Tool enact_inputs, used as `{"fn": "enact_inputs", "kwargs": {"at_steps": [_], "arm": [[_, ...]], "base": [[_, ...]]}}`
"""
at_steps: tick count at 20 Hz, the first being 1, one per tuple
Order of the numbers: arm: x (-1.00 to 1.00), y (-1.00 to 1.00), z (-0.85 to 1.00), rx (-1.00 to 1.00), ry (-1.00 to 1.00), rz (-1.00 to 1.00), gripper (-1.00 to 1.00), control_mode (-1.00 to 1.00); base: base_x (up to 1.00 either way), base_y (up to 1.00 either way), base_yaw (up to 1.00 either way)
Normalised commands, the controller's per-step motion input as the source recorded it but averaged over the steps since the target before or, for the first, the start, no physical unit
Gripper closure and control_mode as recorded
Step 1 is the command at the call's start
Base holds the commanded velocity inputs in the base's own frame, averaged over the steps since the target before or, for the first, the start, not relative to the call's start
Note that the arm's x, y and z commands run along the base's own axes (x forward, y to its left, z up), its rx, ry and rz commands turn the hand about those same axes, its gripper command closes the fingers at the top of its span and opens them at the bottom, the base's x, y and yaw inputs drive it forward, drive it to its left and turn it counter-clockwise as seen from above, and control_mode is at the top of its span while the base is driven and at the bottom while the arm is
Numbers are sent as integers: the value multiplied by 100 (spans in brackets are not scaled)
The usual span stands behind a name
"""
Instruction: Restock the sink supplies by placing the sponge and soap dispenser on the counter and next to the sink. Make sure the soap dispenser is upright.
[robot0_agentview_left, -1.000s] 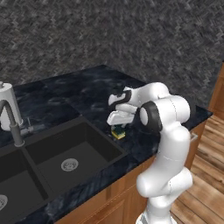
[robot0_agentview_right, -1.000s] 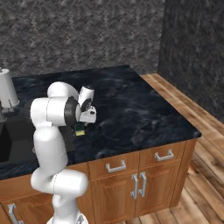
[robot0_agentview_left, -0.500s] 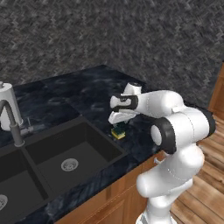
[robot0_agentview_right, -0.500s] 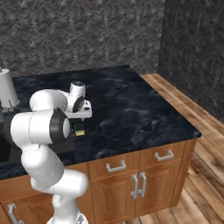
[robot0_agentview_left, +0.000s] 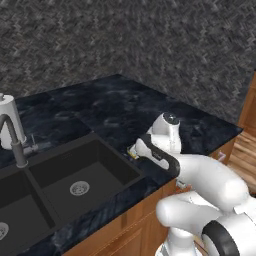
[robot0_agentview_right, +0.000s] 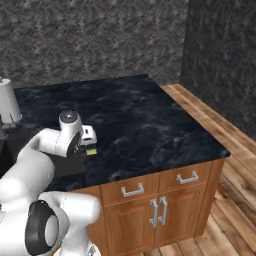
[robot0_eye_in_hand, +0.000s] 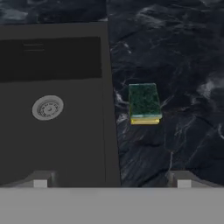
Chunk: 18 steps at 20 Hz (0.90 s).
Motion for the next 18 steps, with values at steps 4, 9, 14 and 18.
{"fn": "enact_inputs", "kwargs": {"at_steps": [4,9,14,18], "arm": [[-100,0,81,0,-24,-5,-100,-100],[-97,-13,87,0,-24,-1,-100,-100],[-95,-31,83,0,-22,2,-100,-100],[-94,-14,70,0,-15,-2,-100,-100]], "base": [[0,0,0],[0,0,0],[0,0,0],[0,0,0]]}}
